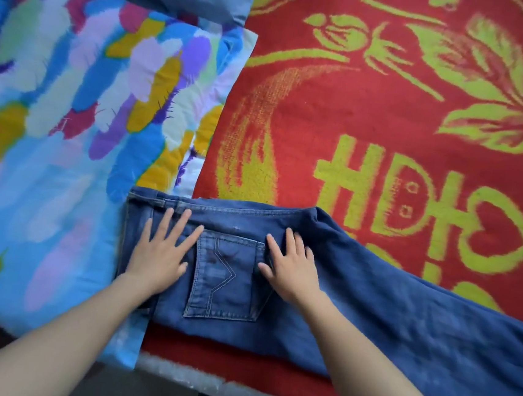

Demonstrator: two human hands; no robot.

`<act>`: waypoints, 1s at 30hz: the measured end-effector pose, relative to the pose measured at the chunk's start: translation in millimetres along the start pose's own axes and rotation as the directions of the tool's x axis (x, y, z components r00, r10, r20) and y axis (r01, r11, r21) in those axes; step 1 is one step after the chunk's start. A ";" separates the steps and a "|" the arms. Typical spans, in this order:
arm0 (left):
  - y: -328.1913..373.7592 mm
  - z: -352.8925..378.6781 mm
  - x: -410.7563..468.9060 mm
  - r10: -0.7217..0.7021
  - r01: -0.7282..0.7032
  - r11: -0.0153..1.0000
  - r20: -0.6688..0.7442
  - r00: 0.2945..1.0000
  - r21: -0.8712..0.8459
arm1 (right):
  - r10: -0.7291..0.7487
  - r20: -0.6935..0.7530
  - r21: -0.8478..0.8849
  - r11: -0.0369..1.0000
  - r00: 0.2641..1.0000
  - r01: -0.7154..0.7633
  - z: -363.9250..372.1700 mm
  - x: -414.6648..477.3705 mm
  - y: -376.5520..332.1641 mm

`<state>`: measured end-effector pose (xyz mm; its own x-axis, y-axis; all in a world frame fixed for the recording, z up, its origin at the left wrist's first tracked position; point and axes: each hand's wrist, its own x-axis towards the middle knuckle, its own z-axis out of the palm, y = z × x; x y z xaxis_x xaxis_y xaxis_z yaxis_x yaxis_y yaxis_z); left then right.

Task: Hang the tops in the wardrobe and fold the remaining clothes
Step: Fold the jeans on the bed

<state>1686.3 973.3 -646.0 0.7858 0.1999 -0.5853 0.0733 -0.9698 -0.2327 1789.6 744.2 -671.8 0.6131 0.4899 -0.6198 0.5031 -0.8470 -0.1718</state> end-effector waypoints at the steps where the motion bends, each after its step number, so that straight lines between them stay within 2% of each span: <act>1: 5.4 -0.7 -1.0 -0.029 0.029 1.000 0.006 1.000 0.002 | -0.031 -0.032 -0.008 0.999 0.999 0.031 -4.4 -3.6 3.5; 4: 50.5 -13.7 -8.3 -0.055 0.056 0.997 0.020 0.998 -0.046 | -0.034 -0.299 -0.063 0.998 0.954 0.016 -3.2 -34.4 36.4; 7: 91.4 -19.8 -18.7 0.025 -0.024 0.998 0.007 1.000 -0.058 | 0.093 -0.364 -0.014 0.994 0.927 -0.106 13.3 -64.1 80.3; 10: 144.3 -34.8 -22.9 0.076 -0.077 0.993 -0.018 0.997 -0.089 | 0.238 -0.275 0.070 0.971 0.932 -0.227 34.6 -95.5 152.6; 13: 208.8 -58.4 -28.3 0.158 -0.161 0.986 -0.062 0.986 -0.050 | 0.302 -0.197 -0.016 0.950 0.933 -0.311 59.3 -131.0 232.4; 15: 249.2 -68.6 -31.0 0.189 -0.202 0.975 -0.129 0.973 -0.094 | 0.389 -0.141 -0.024 0.918 0.910 -0.396 71.6 -154.9 285.6; 16: 269.7 -70.6 -31.8 0.212 -0.222 0.971 -0.111 0.971 -0.091 | 0.449 -0.116 -0.027 0.890 0.886 -0.455 77.9 -168.1 312.7; 18: 314.7 -70.0 -32.5 0.212 -0.213 0.974 -0.022 0.977 -0.077 | 0.564 -0.067 -0.022 0.824 0.823 -0.566 90.0 -201.5 366.7; 22: 417.9 -82.8 -31.7 0.146 -0.144 0.984 0.018 0.989 -0.108 | 0.735 0.011 0.018 0.677 0.678 -0.735 96.6 -273.2 468.4; 24: 453.6 -93.2 -33.6 0.104 -0.096 0.985 0.054 0.993 -0.142 | 0.792 0.071 0.096 0.599 0.606 -0.795 98.9 -301.5 506.4; 27: 501.6 -111.0 -33.2 0.194 -0.184 0.976 0.081 0.978 -0.114 | 0.863 0.150 0.430 0.382 0.482 -0.818 106.4 -337.2 558.9; 30: 522.5 -126.7 -25.5 0.268 -0.252 0.960 0.144 0.953 -0.120 | 0.870 0.202 0.790 0.127 0.450 -0.600 110.8 -337.9 588.8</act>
<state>1782.4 443.8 -654.3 0.6797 -0.0493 -0.7318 -0.0542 -0.9984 0.0169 1811.2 57.1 -648.4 0.5904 -0.5578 -0.5833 -0.7851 -0.5645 -0.2549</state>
